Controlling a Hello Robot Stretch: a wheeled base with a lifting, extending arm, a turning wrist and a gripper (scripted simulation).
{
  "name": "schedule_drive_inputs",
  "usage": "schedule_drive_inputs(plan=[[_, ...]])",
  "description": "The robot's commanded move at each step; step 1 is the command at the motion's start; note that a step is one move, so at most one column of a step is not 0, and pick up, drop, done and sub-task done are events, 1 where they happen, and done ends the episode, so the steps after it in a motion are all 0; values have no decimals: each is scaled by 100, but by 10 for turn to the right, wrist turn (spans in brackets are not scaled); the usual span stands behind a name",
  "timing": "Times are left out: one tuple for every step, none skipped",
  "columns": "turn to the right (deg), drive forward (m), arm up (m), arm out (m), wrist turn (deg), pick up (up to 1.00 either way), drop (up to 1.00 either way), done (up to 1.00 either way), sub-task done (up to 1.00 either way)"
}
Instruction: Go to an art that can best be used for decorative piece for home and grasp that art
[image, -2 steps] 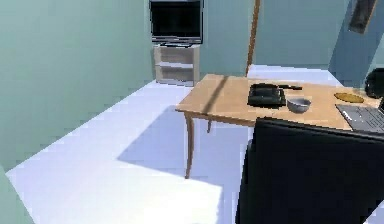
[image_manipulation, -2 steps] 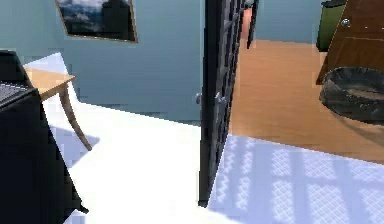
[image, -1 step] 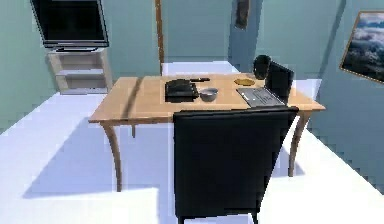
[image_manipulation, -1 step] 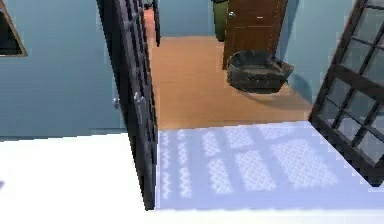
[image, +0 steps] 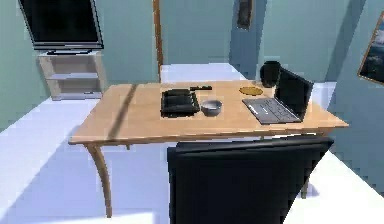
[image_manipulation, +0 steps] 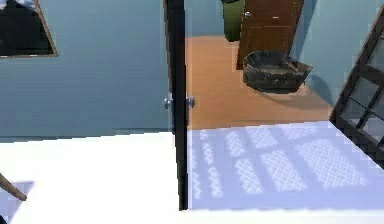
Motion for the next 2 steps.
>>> schedule_drive_inputs(plan=[[-450, 0, 0, 0, 0, 0, 0, 0, 0], [-90, 0, 0, 0, 0, 0, 0, 0, 0]])
